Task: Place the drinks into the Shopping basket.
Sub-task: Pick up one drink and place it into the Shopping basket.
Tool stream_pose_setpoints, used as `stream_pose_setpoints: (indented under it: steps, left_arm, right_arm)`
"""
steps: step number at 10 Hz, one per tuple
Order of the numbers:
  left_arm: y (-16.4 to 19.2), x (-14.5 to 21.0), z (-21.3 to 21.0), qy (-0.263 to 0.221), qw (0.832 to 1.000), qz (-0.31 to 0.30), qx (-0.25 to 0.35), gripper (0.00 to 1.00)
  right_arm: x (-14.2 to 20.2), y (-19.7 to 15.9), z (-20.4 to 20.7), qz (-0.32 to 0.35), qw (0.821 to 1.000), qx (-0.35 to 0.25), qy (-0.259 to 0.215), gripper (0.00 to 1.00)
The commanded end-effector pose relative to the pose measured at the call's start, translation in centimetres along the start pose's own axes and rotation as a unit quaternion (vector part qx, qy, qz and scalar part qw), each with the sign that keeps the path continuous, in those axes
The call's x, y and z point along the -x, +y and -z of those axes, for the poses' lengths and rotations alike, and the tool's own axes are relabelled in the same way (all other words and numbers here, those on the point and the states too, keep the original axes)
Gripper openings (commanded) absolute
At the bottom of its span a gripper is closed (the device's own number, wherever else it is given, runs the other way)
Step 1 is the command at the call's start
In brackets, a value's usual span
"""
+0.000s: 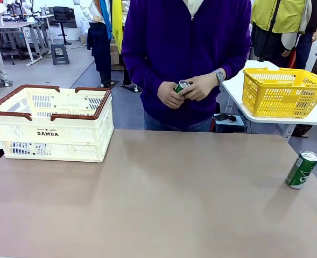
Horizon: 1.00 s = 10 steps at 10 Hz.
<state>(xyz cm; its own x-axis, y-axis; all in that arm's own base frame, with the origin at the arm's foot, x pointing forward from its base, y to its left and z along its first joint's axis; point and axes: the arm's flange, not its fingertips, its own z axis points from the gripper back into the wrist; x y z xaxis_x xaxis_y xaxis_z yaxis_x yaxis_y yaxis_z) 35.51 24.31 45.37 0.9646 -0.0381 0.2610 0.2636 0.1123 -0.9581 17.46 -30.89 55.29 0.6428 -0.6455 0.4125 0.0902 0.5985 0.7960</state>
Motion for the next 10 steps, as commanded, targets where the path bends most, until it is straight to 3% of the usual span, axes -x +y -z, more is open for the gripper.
stream_pose_setpoints:
  steps: [1,2,3,4,5,6,7,8,9,10]
  left_arm:
    - [0.0,0.1,0.2,-0.003,1.000,0.002,0.001,1.00]
    - [0.0,0.1,0.2,-0.003,1.000,0.002,0.001,1.00]
    - [0.0,0.1,0.2,-0.003,1.000,0.002,0.001,1.00]
    - [0.0,0.1,0.2,-0.003,1.000,0.002,0.001,1.00]
    - [0.0,0.1,0.2,-0.003,1.000,0.002,0.001,1.00]
    - [0.0,0.1,0.2,-0.003,1.000,0.002,0.001,1.00]
    - [0.0,0.1,0.2,-0.003,1.000,0.002,0.001,1.00]
    - [0.0,0.1,0.2,-0.003,1.000,0.002,0.001,1.00]
    - [0.0,0.1,0.2,-0.003,1.000,0.002,0.001,1.00]
    - [0.0,0.1,0.2,-0.003,1.000,0.002,0.001,1.00]
  right_arm:
    - [0.0,6.1,0.7,-0.188,0.975,0.096,0.061,1.00]
    - [1.1,10.1,4.6,-0.310,0.927,0.166,0.133,1.00]
    - [2.7,11.9,8.6,-0.386,0.873,0.240,0.177,1.00]
    - [4.6,12.5,12.1,-0.419,0.837,0.285,0.204,1.00]
    - [7.3,12.3,15.6,-0.442,0.814,0.306,0.219,1.00]
    - [9.9,11.2,17.8,-0.442,0.809,0.307,0.236,1.00]
    - [11.8,10.1,19.0,-0.430,0.823,0.289,0.232,1.00]
    - [11.8,10.3,17.9,-0.413,0.859,0.239,0.185,1.00]
    - [9.1,13.7,18.3,-0.413,0.831,0.288,0.237,1.00]
    - [9.1,13.7,18.3,-0.413,0.831,0.288,0.237,1.00]
